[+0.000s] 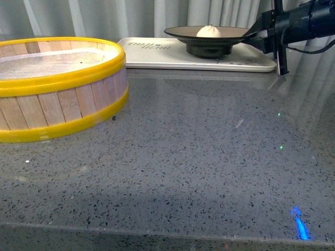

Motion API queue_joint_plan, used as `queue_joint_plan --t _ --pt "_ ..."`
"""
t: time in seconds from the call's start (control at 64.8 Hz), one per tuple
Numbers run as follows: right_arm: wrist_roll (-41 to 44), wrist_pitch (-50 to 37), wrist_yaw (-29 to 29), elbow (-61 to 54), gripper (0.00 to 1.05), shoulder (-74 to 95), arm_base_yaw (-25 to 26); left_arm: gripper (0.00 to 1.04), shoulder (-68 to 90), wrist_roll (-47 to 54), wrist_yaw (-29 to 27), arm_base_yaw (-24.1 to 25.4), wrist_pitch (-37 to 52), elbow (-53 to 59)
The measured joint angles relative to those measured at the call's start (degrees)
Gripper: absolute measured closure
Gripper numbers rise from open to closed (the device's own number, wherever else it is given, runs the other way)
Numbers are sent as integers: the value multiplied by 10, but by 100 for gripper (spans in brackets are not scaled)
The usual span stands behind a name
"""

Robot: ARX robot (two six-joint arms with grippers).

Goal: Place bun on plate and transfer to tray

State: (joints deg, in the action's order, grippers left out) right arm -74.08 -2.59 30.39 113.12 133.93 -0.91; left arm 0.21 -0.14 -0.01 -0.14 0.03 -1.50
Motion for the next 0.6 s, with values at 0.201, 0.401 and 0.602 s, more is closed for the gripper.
queue_joint_plan --t 0.201,0.401,0.602 --pt "9 15 -1 0 102 0 1 7 0 0 0 0 0 0" --pt "9 27 4 4 91 0 5 7 0 0 0 0 0 0" --pt "6 12 3 -19 59 -13 6 7 0 0 0 0 0 0"
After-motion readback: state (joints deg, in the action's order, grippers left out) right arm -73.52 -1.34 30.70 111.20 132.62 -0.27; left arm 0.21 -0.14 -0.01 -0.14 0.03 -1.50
